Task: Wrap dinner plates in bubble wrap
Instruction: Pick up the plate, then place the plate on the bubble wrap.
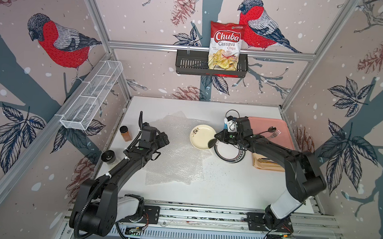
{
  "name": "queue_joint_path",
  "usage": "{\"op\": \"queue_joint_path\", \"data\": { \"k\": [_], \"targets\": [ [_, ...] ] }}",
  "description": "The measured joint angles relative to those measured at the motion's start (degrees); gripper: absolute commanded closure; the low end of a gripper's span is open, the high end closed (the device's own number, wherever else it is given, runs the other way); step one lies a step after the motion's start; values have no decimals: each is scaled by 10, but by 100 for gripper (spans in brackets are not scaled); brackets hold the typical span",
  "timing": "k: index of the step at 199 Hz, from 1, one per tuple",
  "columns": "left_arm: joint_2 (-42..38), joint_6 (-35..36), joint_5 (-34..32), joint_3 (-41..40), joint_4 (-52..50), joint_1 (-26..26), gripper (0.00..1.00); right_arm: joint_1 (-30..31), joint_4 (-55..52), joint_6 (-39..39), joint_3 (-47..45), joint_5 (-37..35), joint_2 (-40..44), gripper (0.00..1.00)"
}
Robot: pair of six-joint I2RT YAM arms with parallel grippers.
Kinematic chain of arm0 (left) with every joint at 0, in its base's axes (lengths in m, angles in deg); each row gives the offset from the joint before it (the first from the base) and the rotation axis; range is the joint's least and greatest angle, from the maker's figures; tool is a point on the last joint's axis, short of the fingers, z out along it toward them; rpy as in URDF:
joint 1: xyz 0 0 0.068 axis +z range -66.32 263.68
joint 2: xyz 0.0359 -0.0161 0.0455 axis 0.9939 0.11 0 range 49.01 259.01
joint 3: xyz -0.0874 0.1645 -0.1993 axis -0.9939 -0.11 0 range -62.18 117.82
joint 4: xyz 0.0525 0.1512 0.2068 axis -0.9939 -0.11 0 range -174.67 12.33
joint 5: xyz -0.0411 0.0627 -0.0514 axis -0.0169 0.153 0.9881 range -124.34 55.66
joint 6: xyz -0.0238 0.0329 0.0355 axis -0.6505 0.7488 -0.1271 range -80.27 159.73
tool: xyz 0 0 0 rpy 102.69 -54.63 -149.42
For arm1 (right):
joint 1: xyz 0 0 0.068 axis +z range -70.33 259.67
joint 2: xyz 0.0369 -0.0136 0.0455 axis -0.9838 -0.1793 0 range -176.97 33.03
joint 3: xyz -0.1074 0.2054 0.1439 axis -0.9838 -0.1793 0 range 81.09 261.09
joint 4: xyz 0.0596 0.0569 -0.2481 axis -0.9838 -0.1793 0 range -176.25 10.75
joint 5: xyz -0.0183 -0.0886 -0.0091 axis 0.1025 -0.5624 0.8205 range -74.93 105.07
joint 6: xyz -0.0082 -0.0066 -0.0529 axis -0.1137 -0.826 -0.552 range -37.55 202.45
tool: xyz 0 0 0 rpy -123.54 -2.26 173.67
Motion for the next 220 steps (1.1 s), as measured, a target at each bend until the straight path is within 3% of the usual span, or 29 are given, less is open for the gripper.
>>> {"op": "queue_joint_path", "data": {
  "k": [42, 70, 157, 187, 220],
  "targets": [
    [-51, -47, 7, -28, -95, 85, 12, 89, -12, 29, 157, -21, -136, 100],
    [-88, -77, 31, -71, -128, 130, 13, 120, -28, 45, 213, -33, -188, 100],
    [-106, -132, 25, -94, -176, 143, 19, 141, -68, 59, 249, -50, -246, 99],
    [-91, -152, 14, -99, -186, 143, 27, 143, -70, 62, 236, -59, -246, 95],
    [-63, -174, -1, -103, -183, 143, 33, 143, -64, 74, 217, -58, -243, 84]
  ]
}}
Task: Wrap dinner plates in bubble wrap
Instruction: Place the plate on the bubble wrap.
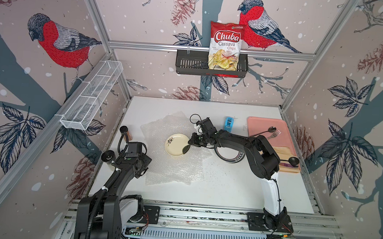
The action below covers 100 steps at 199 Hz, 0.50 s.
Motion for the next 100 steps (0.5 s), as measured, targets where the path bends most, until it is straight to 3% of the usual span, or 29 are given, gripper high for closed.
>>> {"op": "queue_joint_path", "data": {
  "k": [56, 100],
  "targets": [
    [40, -6, -43, 8, 22, 2, 50, -10, 28, 0, -31, 17, 56, 80],
    [60, -5, -54, 6, 43, 3, 54, -30, 48, 1, -66, 32, 100, 79]
  ]
}}
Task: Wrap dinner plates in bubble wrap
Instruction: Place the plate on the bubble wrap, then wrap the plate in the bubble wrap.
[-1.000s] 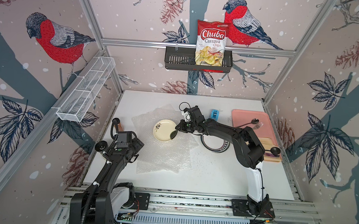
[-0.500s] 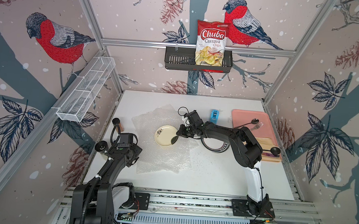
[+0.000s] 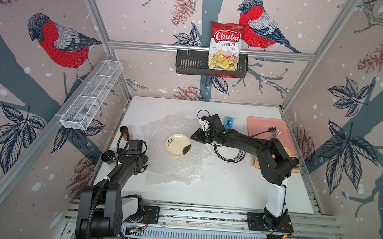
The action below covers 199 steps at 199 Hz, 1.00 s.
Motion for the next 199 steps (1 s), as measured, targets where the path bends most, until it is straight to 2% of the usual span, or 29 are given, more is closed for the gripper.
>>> {"op": "queue_joint_path", "data": {
  "k": [23, 45, 60, 87, 113, 143, 199],
  "targets": [
    [7, 0, -7, -7, 28, 0, 59, -15, 14, 2, -20, 11, 23, 79],
    [12, -1, -10, -12, 47, 1, 71, -30, 20, 2, -37, 16, 47, 79],
    [10, -5, -10, -15, 52, 2, 73, -39, 26, 2, -46, 18, 61, 78],
    [-1, 0, 23, -14, 55, 2, 63, -50, 28, 2, -57, 20, 73, 78],
    [-10, 22, 70, 8, 4, 2, 52, -54, 28, 2, -61, 24, 74, 77],
    [-20, 52, 101, 16, -45, 2, 52, -57, 28, 0, -71, 24, 86, 76],
    [-12, 55, 100, 34, -99, 2, 50, -101, 29, -6, -114, 26, 138, 75]
  ]
}}
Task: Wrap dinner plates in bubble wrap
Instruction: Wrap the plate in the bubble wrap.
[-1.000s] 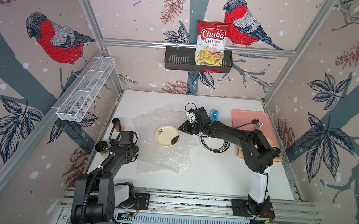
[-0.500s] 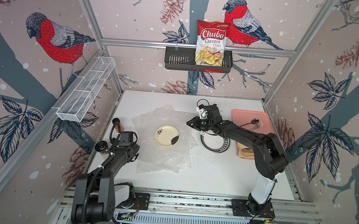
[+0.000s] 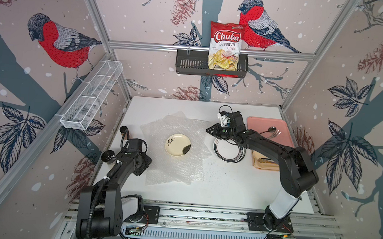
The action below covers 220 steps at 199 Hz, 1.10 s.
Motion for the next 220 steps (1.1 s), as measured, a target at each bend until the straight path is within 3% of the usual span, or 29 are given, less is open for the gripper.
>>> {"op": "queue_joint_path", "data": {
  "k": [39, 80, 160, 220],
  "targets": [
    [-17, -13, 0, -13, -12, -2, 51, -27, 0, -11, -9, 7, 8, 75],
    [-11, -30, -10, -20, -8, -5, 61, -36, 6, -11, -12, 23, 8, 74],
    [29, -49, -42, 0, -13, -5, 100, -58, 14, -13, -29, 43, 11, 73],
    [31, -33, -42, 30, -15, -5, 100, -67, 14, -22, -31, 49, 11, 73]
  ]
}}
